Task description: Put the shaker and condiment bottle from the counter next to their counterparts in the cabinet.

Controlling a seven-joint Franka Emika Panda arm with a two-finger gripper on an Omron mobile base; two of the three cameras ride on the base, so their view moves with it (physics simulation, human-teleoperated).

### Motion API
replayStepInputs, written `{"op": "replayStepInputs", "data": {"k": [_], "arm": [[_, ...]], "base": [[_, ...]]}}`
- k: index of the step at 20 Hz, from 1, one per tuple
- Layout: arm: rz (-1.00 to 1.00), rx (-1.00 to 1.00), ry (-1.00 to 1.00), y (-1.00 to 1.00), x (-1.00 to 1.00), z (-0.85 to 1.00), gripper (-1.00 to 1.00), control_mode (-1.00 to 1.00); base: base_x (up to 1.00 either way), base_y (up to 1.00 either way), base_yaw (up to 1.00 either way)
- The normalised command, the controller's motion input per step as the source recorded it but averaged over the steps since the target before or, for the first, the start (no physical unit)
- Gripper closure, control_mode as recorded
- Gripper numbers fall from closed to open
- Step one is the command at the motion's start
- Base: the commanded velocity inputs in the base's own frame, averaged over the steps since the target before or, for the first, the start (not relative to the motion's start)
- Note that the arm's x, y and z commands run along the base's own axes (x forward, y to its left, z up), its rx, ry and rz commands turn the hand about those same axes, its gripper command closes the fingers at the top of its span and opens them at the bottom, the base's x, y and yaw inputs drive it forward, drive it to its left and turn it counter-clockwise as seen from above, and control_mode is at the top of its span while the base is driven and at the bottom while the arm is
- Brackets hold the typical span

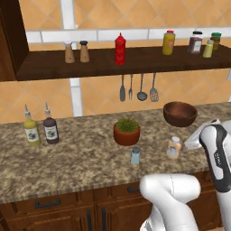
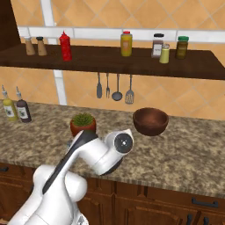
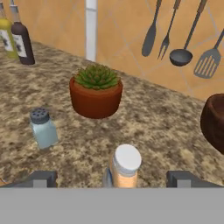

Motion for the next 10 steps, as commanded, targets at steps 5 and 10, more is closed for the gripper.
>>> {"op": "replayStepInputs", "data": {"k": [5, 10], "arm": [[0.03, 0.09, -0.09, -0.39, -0.01, -0.41, -1.0, -1.0], [0.0, 0.07, -0.06, -0.15, 0.0, -0.24, -1.0, -1.0]], "base": [[0.0, 0.0, 0.0], [0.0, 0.0, 0.0]]}}
